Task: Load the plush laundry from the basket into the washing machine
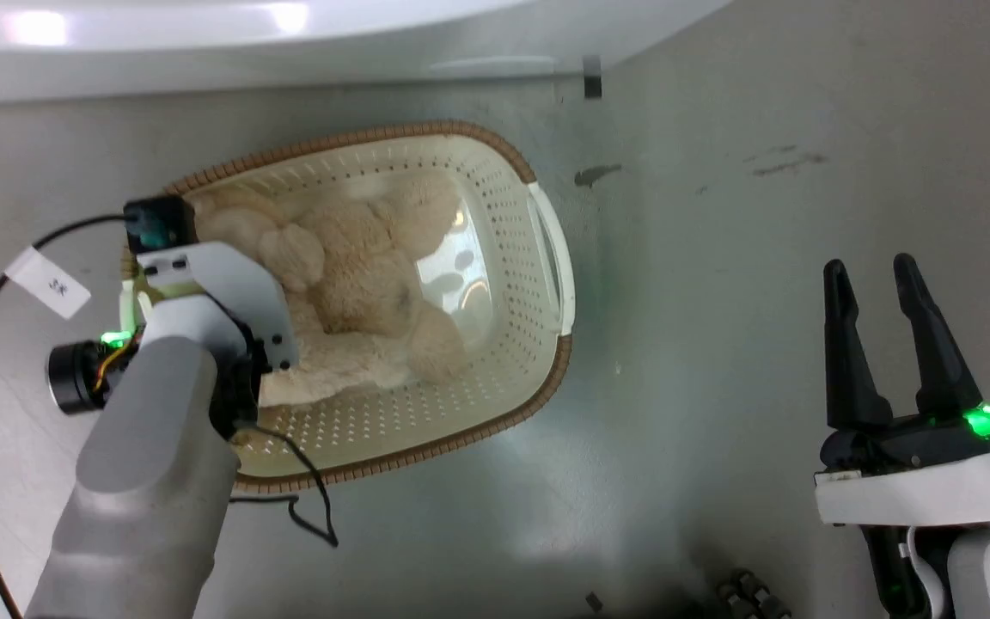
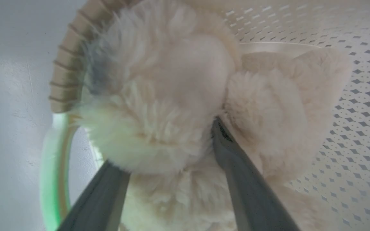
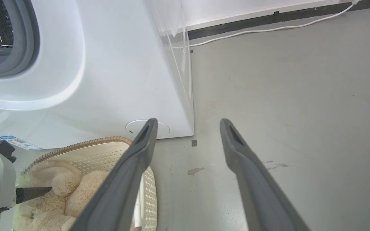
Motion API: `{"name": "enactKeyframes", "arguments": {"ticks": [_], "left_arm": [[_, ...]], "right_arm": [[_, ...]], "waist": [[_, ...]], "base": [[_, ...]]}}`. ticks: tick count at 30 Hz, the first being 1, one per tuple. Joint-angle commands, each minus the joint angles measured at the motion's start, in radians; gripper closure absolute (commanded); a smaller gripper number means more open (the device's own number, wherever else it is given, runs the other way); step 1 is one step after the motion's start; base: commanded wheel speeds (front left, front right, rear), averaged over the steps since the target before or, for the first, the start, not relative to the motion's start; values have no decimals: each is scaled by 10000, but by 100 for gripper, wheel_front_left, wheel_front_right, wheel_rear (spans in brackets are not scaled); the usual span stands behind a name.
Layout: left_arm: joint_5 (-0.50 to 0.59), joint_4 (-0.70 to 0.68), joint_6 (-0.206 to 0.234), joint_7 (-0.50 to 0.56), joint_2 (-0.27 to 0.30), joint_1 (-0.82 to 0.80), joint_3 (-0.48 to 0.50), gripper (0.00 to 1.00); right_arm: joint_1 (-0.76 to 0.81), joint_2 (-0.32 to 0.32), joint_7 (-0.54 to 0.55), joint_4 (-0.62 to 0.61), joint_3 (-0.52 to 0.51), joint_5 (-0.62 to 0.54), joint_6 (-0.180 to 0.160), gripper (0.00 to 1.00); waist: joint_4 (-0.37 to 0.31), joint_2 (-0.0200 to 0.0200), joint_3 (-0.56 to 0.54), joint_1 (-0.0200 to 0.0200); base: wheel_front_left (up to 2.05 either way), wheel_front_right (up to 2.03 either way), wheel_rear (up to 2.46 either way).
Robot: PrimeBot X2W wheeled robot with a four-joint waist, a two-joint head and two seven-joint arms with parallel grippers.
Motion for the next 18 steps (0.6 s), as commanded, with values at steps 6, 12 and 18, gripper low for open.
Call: {"name": "enactKeyframes", "arguments": {"ticks": [6, 12, 18], "left_arm": [[-454, 423, 80, 60, -1, -617, -246, 0], [-796, 655, -106, -128, -48, -1041, -403, 100], [-963, 663, -341, -489, -182, -1103, -409, 100]], "right_arm": [[-334, -17, -188, -133, 24, 303, 8, 0], [-427, -18, -278, -176, 8, 441, 8, 0], [-549, -18, -268, -63, 59, 447, 8, 0]], "waist": [[-75, -1, 722, -1], [-72, -1, 1132, -1], [89, -1, 971, -1]], "base": [[0, 0, 0], [0, 0, 0], [0, 0, 0]]}}
